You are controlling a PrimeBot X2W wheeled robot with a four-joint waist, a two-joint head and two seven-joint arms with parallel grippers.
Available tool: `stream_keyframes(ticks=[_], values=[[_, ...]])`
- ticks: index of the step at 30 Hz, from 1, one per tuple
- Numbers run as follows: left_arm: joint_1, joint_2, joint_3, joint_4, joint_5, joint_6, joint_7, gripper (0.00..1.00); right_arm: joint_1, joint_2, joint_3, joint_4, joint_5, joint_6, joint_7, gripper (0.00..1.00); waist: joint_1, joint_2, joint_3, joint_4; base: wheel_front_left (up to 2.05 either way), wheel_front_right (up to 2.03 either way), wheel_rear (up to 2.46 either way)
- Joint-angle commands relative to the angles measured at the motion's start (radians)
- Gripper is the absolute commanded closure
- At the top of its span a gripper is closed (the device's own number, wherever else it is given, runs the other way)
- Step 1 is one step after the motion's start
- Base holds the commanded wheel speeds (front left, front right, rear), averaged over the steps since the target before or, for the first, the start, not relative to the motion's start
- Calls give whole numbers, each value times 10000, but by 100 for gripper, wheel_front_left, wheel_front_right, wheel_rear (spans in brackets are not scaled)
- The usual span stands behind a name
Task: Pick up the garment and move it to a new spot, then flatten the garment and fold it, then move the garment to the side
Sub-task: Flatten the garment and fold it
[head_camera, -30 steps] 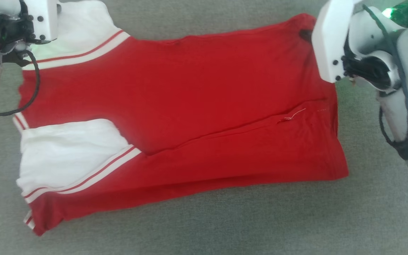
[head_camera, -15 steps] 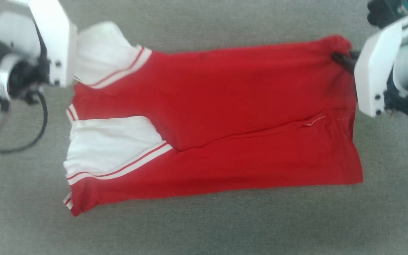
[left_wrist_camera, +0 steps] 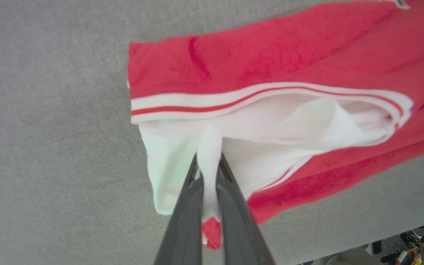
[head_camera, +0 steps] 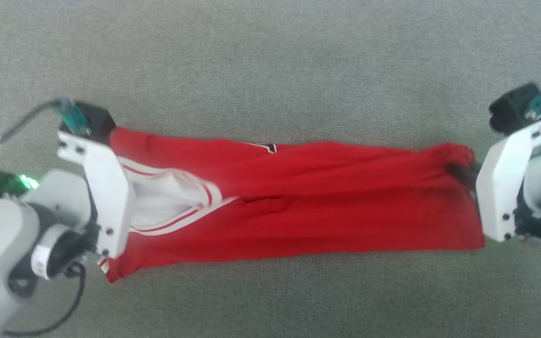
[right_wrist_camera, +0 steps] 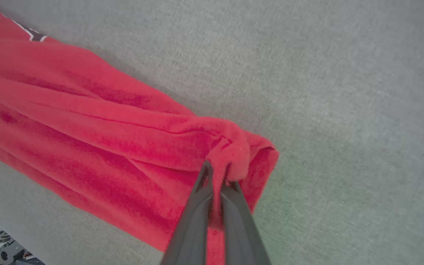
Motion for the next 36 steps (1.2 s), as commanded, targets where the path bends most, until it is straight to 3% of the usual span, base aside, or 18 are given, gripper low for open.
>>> stream_keyframes(ticks=[1, 6, 7, 8, 9, 10, 12, 23, 36], values=[[247, 13, -54, 32, -93, -32, -107, 100, 210, 113, -58, 14, -53, -7, -32, 100, 0, 0, -6, -15, 0, 0, 0], [764, -441, -124, 956, -323, -399, -753, 100, 585, 433, 103, 596, -185, -5, -433, 100, 0, 0, -96, -106, 0, 0, 0], [797, -537, -105, 1203, -379, -538, -916, 100, 514, 510, 198, 718, -163, -5, -602, 87, 0, 0, -125, -136, 0, 0, 0], [815, -647, -67, 1439, -423, -642, -1092, 100, 476, 604, 216, 894, -123, -5, -717, 58, 0, 0, -166, -161, 0, 0, 0], [852, -747, -22, 1683, -465, -719, -1258, 79, 446, 624, 295, 1044, -126, -5, -811, 24, 0, 0, -226, -178, 0, 0, 0], [875, -801, -7, 1860, -481, -834, -1417, 58, 398, 641, 374, 1121, -132, -5, -914, 0, 0, 0, -287, -200, 0, 0, 0], [917, -908, 58, 2149, -491, -950, -1718, 0, 384, 697, 460, 1273, -58, -5, -1104, 0, 0, 0, -428, -240, 0, 0, 0], [1857, -810, 675, 1870, -419, -1167, -3794, 0, 917, 598, -461, 1076, 88, -5, -2261, 0, 0, 0, -1298, -296, 0, 0, 0], [3605, -1042, 2030, 2316, -156, -1474, -8330, 0, 1873, 869, -1200, 1680, 118, -5, -3214, 0, 0, 0, -1536, -245, 0, 0, 0]])
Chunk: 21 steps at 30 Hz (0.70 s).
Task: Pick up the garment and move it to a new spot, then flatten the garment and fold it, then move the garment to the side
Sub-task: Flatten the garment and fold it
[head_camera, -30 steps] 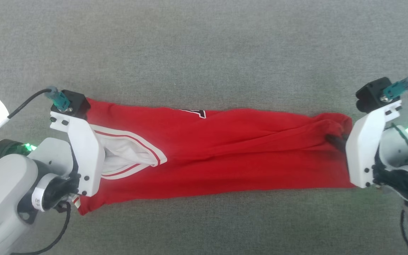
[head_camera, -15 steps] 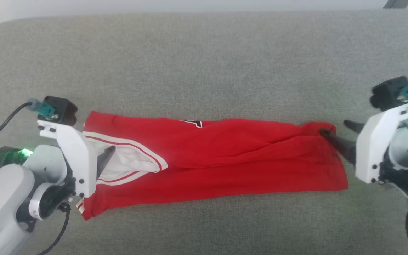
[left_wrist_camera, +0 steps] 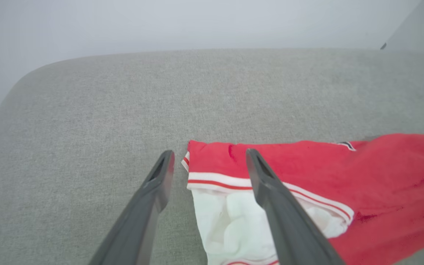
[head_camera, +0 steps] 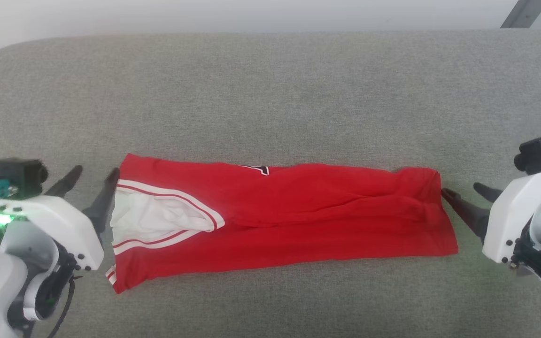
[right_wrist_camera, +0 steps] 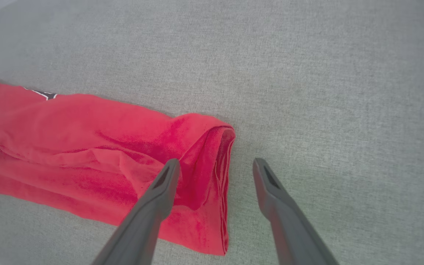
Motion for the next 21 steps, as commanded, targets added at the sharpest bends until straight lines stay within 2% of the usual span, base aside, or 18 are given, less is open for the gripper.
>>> stream_keyframes(ticks=[1, 7, 12, 21], values=[[341, -101, 119, 143, -116, -117, -423, 0, 103, 62, -13, 127, 54, -3, -70, 0, 0, -1, -6, 32, 0, 0, 0], [1090, -380, 751, 752, -199, -396, -2277, 0, 74, 167, -15, 709, 167, -3, -74, 0, 0, -1, 3, 254, 0, 0, 0], [1484, -586, 1034, 1183, -192, -587, -3219, 0, -124, 187, 92, 1117, 296, -2, -45, 0, 0, -1, 48, 473, 0, 0, 0], [2098, -1526, 2191, 1793, 289, -1044, -3820, 0, -657, 266, 458, 2484, 432, -2, 150, 0, 0, -1, 123, 1012, 0, 0, 0]])
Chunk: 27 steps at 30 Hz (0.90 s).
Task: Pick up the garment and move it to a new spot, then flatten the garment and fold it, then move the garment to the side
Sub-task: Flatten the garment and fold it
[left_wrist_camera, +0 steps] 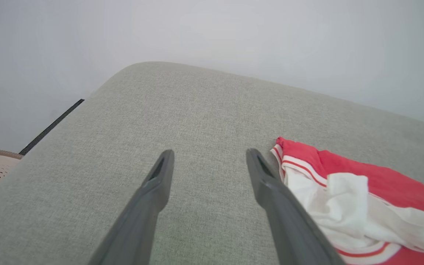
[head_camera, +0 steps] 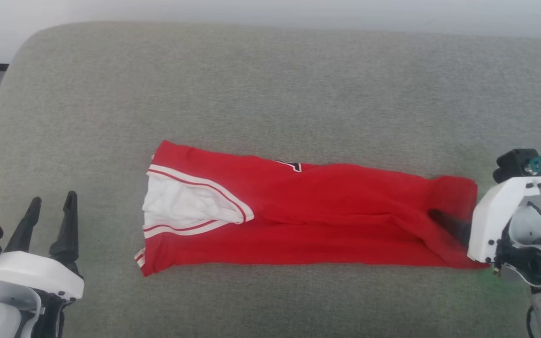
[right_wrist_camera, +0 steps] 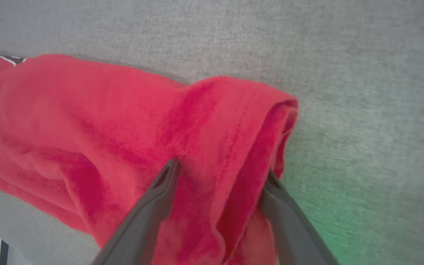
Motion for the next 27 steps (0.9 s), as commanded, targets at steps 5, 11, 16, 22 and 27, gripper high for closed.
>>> stream_keyframes(ticks=[5, 11, 16, 22, 27], values=[[451, -902, 1133, 170, 829, -597, -66, 0, -307, 210, 386, 986, 191, 0, 355, 0, 0, -1, 62, 358, 0, 0, 0], [525, -1725, 2033, 463, 1568, -1251, -71, 0, -464, 148, 783, 1484, 554, 3, 599, 100, 0, -1, 128, 573, 0, 0, 0], [650, -2233, 2692, 632, 2042, -1729, -71, 0, -687, -75, 488, 1385, 967, -1, 390, 100, 0, -1, 185, 552, 0, 0, 0], [667, -2754, 3355, 820, 2559, -2134, -71, 0, -719, -639, -86, 1265, 1096, -18, 185, 100, 0, -1, 279, 338, 0, 0, 0], [552, -3022, 3746, 892, 2877, -2367, -72, 0, -724, -1110, -709, 1354, 1039, -17, 75, 100, 0, -1, 388, 102, 0, 0, 0]])
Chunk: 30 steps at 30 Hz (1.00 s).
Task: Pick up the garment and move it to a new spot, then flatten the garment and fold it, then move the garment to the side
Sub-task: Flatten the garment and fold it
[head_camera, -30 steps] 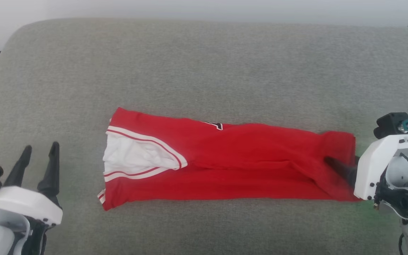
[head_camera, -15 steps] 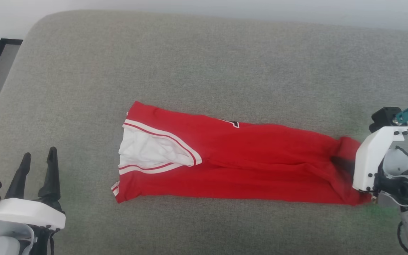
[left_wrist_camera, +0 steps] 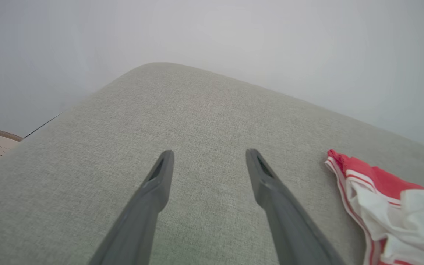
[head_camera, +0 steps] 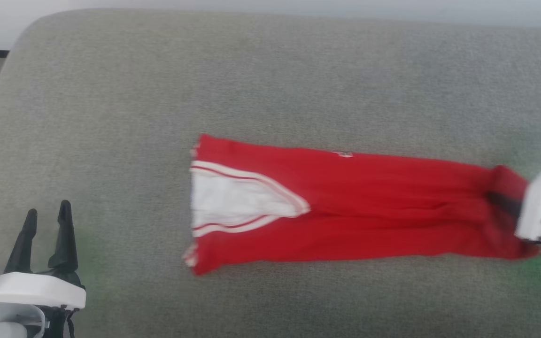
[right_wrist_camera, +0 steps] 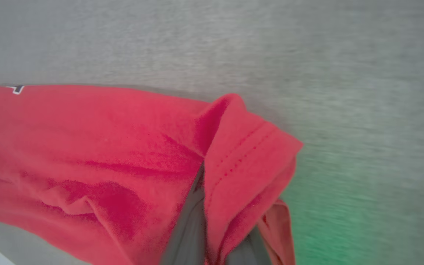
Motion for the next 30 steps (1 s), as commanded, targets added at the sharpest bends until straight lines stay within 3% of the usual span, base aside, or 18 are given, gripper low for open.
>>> stream_keyframes(ticks=[1, 11, 18, 23, 30], values=[[-122, -59, 137, 17, 227, -102, -43, 0, 49, -343, -323, 231, -107, -33, -103, 100, 0, 0, 72, -129, 0, 0, 0], [-400, -339, 375, 64, 552, -334, -45, 0, -421, -1418, -1429, 1313, -802, -29, -626, 100, 0, 0, 270, -502, 0, 0, 0], [-444, -417, 460, 102, 654, -408, -44, 0, -734, -1543, -1314, 1608, -841, -27, -667, 100, 0, 0, 277, -693, 0, 0, 0], [-352, -453, 495, 85, 674, -440, -44, 0, -375, -1434, -791, 580, 40, -22, -491, 100, 0, 0, 158, -736, 0, 0, 0], [-208, -465, 417, 56, 596, -448, -44, 0, 370, -541, 40, -2275, 609, -21, 171, 100, 0, 0, -93, -649, 0, 0, 0]])
